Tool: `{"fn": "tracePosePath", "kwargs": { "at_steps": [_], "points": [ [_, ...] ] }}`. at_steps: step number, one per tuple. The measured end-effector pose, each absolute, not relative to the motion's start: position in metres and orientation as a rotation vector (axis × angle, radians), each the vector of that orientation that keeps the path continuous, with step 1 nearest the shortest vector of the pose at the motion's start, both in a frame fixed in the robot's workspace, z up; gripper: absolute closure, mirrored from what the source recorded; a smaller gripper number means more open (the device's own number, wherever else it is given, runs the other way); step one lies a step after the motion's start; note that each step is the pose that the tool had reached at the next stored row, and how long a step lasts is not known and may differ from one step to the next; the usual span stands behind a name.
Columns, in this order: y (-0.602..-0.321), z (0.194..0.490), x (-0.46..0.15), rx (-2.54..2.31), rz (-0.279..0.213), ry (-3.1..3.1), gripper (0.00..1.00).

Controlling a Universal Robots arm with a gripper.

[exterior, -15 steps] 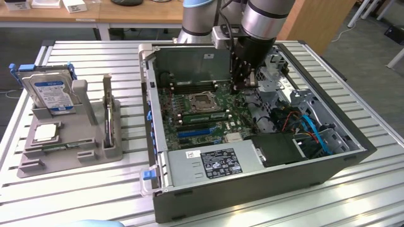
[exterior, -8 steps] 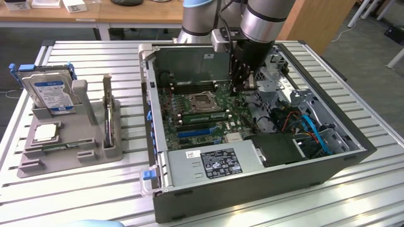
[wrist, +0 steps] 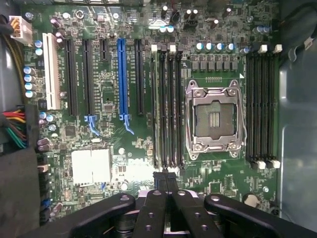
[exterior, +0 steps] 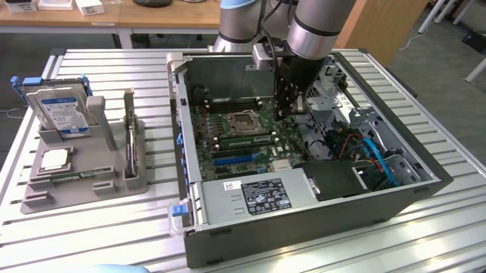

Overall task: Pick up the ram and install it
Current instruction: 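Press down the ram until it locks into place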

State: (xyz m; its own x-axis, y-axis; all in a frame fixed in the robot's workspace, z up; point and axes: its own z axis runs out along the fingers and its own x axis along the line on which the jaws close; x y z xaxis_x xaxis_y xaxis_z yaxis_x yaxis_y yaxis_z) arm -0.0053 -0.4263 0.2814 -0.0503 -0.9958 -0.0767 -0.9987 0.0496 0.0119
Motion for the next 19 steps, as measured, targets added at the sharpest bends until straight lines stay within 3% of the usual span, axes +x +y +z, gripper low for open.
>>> {"fn": "tracePosePath", "kwargs": {
  "at_steps": [19],
  "points": [
    [-0.426, 0.247, -0.005, -2.131, 0.095, 2.241, 0.9]
  ]
}}
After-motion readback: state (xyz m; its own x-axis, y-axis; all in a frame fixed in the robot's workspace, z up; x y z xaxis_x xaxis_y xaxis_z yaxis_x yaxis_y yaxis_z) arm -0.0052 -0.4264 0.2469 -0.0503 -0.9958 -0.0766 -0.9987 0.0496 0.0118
